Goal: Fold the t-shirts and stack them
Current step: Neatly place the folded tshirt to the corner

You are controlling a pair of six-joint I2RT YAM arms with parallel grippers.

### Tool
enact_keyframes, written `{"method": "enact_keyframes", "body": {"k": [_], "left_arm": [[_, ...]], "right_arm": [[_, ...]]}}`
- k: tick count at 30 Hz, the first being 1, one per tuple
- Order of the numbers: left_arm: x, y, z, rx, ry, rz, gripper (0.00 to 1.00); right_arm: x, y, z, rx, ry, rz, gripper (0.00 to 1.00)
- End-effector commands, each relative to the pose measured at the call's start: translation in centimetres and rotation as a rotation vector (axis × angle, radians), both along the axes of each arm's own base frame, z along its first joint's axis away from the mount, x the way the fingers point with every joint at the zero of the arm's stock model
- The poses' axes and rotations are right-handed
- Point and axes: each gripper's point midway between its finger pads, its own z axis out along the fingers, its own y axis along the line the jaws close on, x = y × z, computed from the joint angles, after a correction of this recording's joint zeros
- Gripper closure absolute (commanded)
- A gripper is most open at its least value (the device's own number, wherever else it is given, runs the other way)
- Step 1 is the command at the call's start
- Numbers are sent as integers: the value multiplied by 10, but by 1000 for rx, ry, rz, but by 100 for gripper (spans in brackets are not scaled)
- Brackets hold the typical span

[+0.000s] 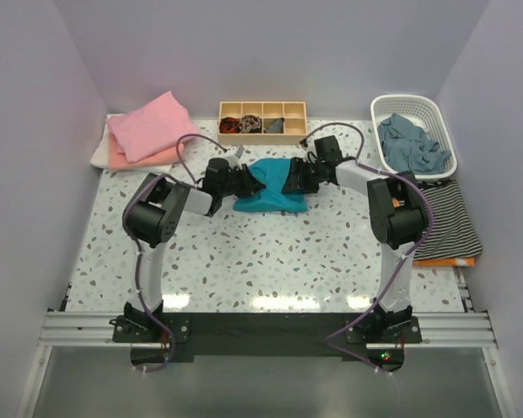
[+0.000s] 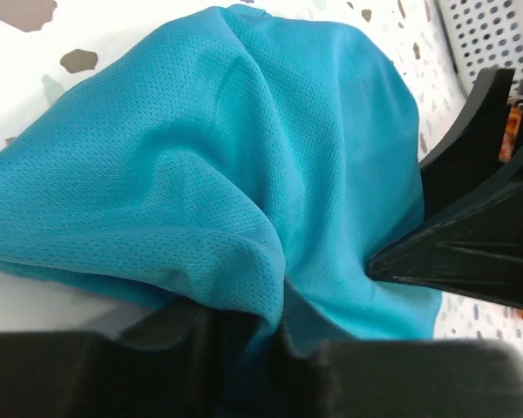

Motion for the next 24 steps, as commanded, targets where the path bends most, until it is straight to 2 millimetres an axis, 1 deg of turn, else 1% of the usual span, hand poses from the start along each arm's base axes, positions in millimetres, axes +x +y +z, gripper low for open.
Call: {"method": "enact_keyframes", "body": {"k": [1, 4, 5, 6, 7, 8, 9, 10, 11, 12, 13, 14, 15, 16, 17, 18, 19, 20, 21, 22, 23, 24], "left_arm": [[0, -7, -5, -22, 35, -37, 100], [10, -2, 11, 7, -4, -36, 100], [14, 1, 22, 46, -30, -43, 100], [21, 7, 30, 82, -53, -19, 100], [25, 12, 37, 113, -72, -9, 100], [29, 17, 56, 171, -112, -19, 100], [34, 24, 66, 212, -137, 1, 100], [37, 28, 76, 240, -159, -2, 100], [40, 31, 97, 289, -198, -18, 100], [44, 36, 107, 322, -218, -5, 100], [46, 39, 114, 350, -231, -1, 100], [49, 43, 133, 386, -266, -6, 100], [52, 48, 143, 411, -290, 15, 100], [52, 54, 147, 440, -289, 26, 100], [54, 59, 164, 466, -322, 32, 100], [57, 66, 171, 495, -335, 54, 100], [61, 75, 177, 518, -341, 75, 100], [65, 82, 188, 549, -359, 81, 100], [68, 88, 193, 566, -363, 90, 100], [74, 101, 200, 581, -368, 115, 100], [79, 110, 208, 605, -378, 121, 100], [83, 121, 212, 620, -373, 152, 100]], "right_arm": [[-11, 3, 2, 10, 21, 16, 45], [-9, -5, 4, -33, 9, -17, 45], [-7, -15, 2, -90, -1, -58, 45], [-5, -22, 4, -119, -9, -85, 45], [-5, -30, 12, -151, -31, -112, 45], [-7, -37, 16, -181, -40, -132, 45], [-3, -48, 20, -232, -67, -176, 44], [-6, -55, 34, -243, -99, -195, 44], [-7, -58, 39, -253, -111, -208, 44], [-5, -65, 46, -274, -138, -229, 43], [-8, -67, 49, -276, -145, -234, 43], [-9, -68, 60, -273, -168, -240, 43], [-10, -69, 63, -274, -173, -241, 43], [-11, -69, 65, -276, -175, -241, 43], [-12, -70, 69, -275, -183, -239, 43], [-12, -70, 71, -272, -188, -238, 43], [-12, -70, 70, -272, -187, -238, 43], [-13, -70, 69, -274, -185, -234, 43], [-14, -69, 69, -271, -184, -231, 44], [-13, -70, 68, -271, -184, -233, 43], [-15, -67, 66, -264, -179, -222, 43], [-15, -67, 65, -260, -175, -222, 43]]}}
